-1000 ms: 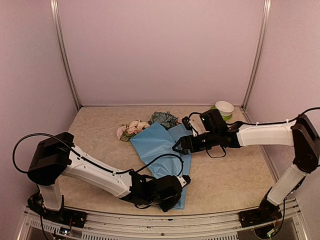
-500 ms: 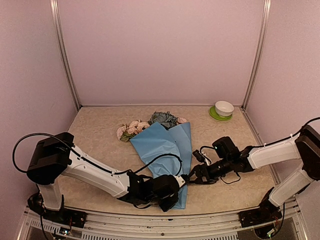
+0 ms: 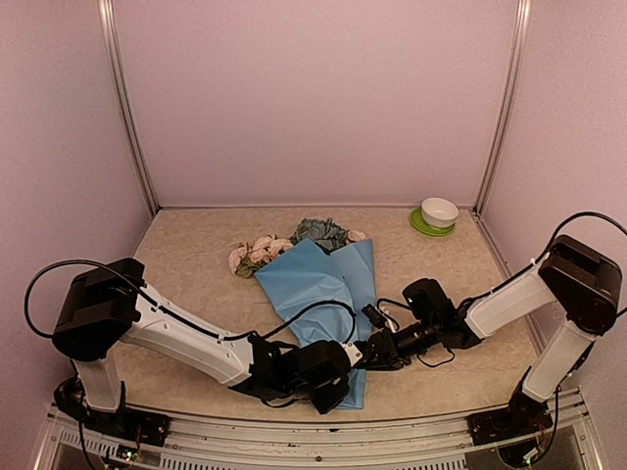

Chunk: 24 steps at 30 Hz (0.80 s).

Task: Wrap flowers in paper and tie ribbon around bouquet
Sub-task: Press the fold line on the folded wrapping paper.

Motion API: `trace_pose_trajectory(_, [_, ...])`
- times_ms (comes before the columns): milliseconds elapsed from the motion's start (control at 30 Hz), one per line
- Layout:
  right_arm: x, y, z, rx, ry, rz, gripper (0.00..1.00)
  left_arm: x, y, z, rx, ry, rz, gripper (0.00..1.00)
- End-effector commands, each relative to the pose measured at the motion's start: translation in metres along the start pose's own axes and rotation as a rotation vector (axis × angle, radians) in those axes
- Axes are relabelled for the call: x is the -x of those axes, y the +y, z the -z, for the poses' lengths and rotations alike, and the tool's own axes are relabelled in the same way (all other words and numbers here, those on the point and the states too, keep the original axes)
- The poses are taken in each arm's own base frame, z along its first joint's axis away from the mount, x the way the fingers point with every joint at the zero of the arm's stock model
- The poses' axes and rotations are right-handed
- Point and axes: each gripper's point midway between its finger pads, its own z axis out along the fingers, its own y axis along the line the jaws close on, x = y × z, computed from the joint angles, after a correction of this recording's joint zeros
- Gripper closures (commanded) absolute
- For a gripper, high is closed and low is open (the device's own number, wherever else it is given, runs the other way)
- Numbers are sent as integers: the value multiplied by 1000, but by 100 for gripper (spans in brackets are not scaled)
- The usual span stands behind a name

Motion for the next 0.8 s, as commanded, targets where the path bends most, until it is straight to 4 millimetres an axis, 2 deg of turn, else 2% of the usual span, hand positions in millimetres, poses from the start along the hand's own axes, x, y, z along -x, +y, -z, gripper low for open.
trace_pose_trajectory(0, [-3,7,-7,37,13,5,68,-11,-1,-1,-36,29,7,90])
trace_pose_trajectory(67, [-5,6,-7,44,17,2,84,-3,-1,5,-50,6,17,88])
trace_pose_trajectory(133, [-7,4,-7,37,21,1,99,13,-1,15,-78,-49,33,78])
trace_pose_trajectory(267, [-10,-5,-7,-11,40,21,100,49,3,51,-162,-170,69,47])
trace_pose_trajectory(333, [-11,-6,-5,-22,47,38,100,64,18,73,-187,-227,108,42])
trace_pose_trajectory(433, [-10,-5,-2,-30,46,65,100,78,65,103,-164,-308,204,39])
trace_pose_trajectory(467, [-10,-3,-2,-26,49,71,100,76,85,107,-122,-318,239,39])
trace_pose_trajectory(667, [-14,-2,-1,-29,91,107,100,32,221,108,261,-237,445,39])
trace_pose_trajectory(767, [-20,-2,2,-40,122,123,100,21,260,110,379,-192,453,39])
